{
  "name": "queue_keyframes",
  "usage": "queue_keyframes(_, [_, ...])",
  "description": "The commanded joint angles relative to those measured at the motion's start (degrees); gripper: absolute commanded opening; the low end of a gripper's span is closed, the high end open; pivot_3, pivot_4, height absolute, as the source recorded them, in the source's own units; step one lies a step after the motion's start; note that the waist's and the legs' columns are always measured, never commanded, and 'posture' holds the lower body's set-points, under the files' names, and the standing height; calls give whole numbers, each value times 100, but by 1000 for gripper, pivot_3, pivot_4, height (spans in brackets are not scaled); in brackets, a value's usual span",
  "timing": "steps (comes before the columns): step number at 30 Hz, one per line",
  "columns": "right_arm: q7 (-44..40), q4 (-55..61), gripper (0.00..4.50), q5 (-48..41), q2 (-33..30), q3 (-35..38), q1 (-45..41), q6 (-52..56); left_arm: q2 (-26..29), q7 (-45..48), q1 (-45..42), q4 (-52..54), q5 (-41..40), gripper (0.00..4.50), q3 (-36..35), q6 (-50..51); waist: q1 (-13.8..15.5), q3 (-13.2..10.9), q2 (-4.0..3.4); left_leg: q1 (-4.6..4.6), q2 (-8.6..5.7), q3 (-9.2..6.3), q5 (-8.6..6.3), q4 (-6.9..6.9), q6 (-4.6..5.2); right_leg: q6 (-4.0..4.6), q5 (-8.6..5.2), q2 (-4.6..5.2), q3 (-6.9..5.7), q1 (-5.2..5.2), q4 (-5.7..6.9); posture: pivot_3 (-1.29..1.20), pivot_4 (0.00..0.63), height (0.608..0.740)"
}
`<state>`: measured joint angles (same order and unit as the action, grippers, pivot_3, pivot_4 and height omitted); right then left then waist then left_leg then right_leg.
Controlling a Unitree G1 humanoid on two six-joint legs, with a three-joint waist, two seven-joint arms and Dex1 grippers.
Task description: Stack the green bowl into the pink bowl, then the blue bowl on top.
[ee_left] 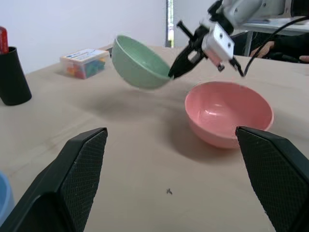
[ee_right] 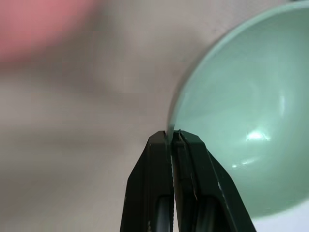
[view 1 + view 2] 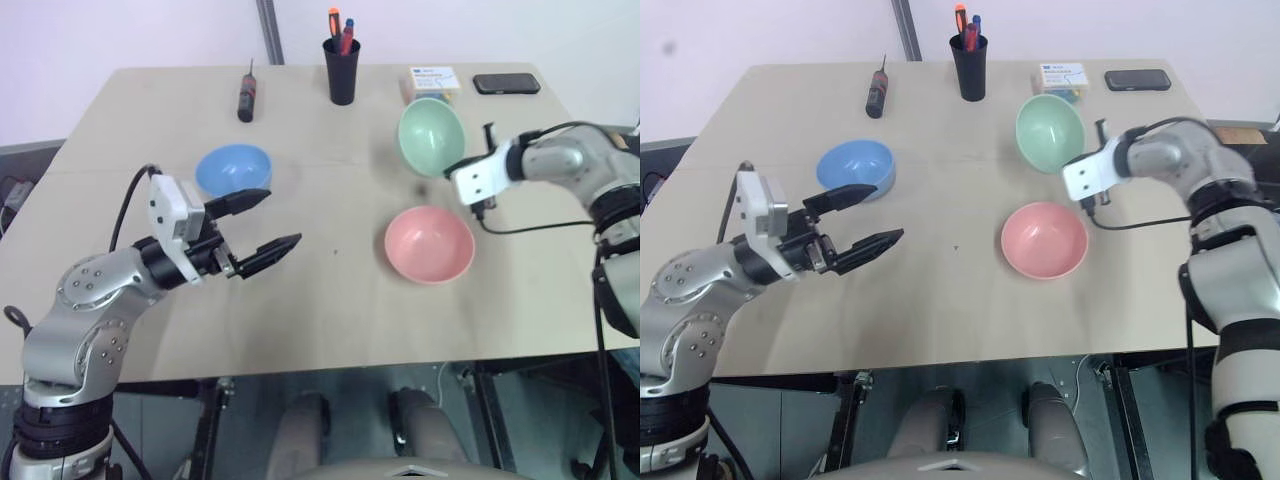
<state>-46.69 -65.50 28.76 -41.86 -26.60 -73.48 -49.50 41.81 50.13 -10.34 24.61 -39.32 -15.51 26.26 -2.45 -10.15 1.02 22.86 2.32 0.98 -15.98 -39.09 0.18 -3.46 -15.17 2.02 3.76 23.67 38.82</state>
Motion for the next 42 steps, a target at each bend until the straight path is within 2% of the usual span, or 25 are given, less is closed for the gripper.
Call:
queue_keyframes(1, [-1624,1471,144,-1584,-565,730,271,641,-86,237,-420,-357,119,4500,279,-243,2,-1,-2,0,0,0,0,0,0,0,0,0,0,0,1,0,150,740])
queue_keyframes(3, [-2526,3069,144,-2489,-1087,989,1001,1677,-149,398,-663,-647,180,4500,446,-328,13,-1,-2,1,4,-6,-1,1,2,0,0,-1,-3,-1,0,0,150,740])
queue_keyframes(5, [-2966,4825,144,-3229,-1656,1272,1899,2947,-215,549,-894,-939,272,4500,617,-424,57,-1,-2,4,4,-21,-2,1,4,0,0,0,-8,-3,-1,0,150,740])
queue_keyframes(7, [-3004,6411,144,-3843,-2103,1595,2751,4294,-282,719,-1101,-1224,353,4500,747,-538,124,-2,-6,10,4,-30,-3,2,6,0,0,3,-14,-2,-6,0,150,740])
queue_keyframes(9, [-2900,7418,144,-4137,-2342,1841,3316,5179,-352,831,-1270,-1424,424,4500,850,-613,89,-4,-11,7,5,-22,-3,-3,6,-1,0,1,-7,0,-2,0,150,740])
queue_keyframes(12, [-2579,8556,144,-4487,-2309,2013,3836,6268,-436,1017,-1550,-1703,525,4500,1004,-691,45,-6,-12,-2,3,-21,-3,-12,7,-2,0,-3,-4,-5,9,0,150,740])
queue_keyframes(14, [-2417,8912,144,-4513,-2198,1893,4015,6802,-445,1119,-1674,-1845,569,4500,1039,-735,30,-4,-10,-6,3,-17,-3,-16,7,-3,0,-8,-4,-9,11,0,150,740])
queue_keyframes(17, [-2388,8972,1014,-4212,-2237,1725,4272,6929,-462,1197,-1756,-1918,606,4500,1053,-756,42,-3,-8,-3,3,-3,-3,-20,6,-3,-1,-10,-6,-10,8,0,150,740])
queue_keyframes(21, [-2326,8963,2708,-3945,-2326,1816,4505,6945,-447,1251,-1771,-1952,632,4500,1031,-756,62,-4,-7,8,2,2,-3,-20,6,-4,-1,-9,-6,-4,1,0,150,740])
queue_keyframes(25, [-1899,9079,4410,-4170,-2159,2483,4836,7232,-427,1069,-1763,-1920,796,4500,1046,-685,81,-4,-5,12,2,1,-3,-18,6,-4,-2,-9,-8,-2,-3,0,150,740])
queue_keyframes(28, [-1378,9560,4410,-4951,-1723,3403,5230,8027,-316,336,-1663,-1826,1568,4500,1101,-813,106,-4,-2,9,2,-1,-3,-20,6,-4,-2,-9,-9,-6,1,0,150,740])
queue_keyframes(32, [-476,10253,4410,-5657,-918,4152,5583,8687,181,-404,-1704,-1832,2572,4500,1217,-470,113,0,15,7,7,-9,-3,-16,6,-4,-2,-19,-13,-7,3,0,150,740])
queue_keyframes(35, [253,10629,4410,-5934,-359,4266,5599,9017,850,-285,-2131,-2206,3637,4500,1924,-530,139,0,15,6,5,-3,-3,-16,6,-4,-1,-18,-8,-7,2,0,150,740])
queue_keyframes(42, [628,10739,4410,-6083,94,3778,5320,8814,890,-227,-2891,-3147,4686,4500,2825,-381,183,1,20,10,2,-2,-3,-16,6,-4,-2,-17,-12,-8,-1,0,150,740])
